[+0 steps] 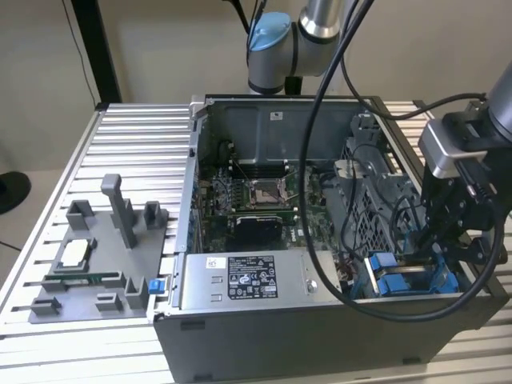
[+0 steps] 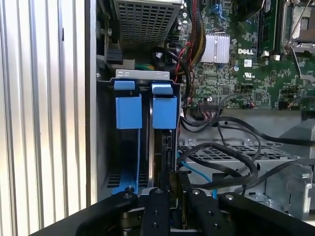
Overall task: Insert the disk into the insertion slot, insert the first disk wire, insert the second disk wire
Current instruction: 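Insert the first disk wire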
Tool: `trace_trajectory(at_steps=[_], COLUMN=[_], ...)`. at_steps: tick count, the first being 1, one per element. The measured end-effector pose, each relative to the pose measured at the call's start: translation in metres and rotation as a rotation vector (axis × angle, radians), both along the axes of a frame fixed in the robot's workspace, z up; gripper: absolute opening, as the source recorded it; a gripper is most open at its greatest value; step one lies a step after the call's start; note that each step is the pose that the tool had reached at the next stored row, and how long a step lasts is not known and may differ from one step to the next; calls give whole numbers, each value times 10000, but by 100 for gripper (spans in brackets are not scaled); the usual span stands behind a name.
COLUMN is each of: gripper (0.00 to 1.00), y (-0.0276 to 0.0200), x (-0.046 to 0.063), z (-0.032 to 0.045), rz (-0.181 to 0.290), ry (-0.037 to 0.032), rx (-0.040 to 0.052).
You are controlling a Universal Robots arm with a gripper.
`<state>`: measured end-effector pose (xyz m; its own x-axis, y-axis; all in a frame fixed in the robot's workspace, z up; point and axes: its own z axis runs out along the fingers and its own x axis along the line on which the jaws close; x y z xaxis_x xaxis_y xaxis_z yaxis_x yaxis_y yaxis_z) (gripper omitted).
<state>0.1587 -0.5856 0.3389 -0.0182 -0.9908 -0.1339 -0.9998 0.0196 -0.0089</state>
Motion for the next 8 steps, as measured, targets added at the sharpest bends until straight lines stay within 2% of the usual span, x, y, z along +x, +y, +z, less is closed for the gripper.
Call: trace_trajectory(at_steps=[8], gripper=[0], y=[0], x=[-1], z=[-11], rz=[-252], ry=[26], rx=[0])
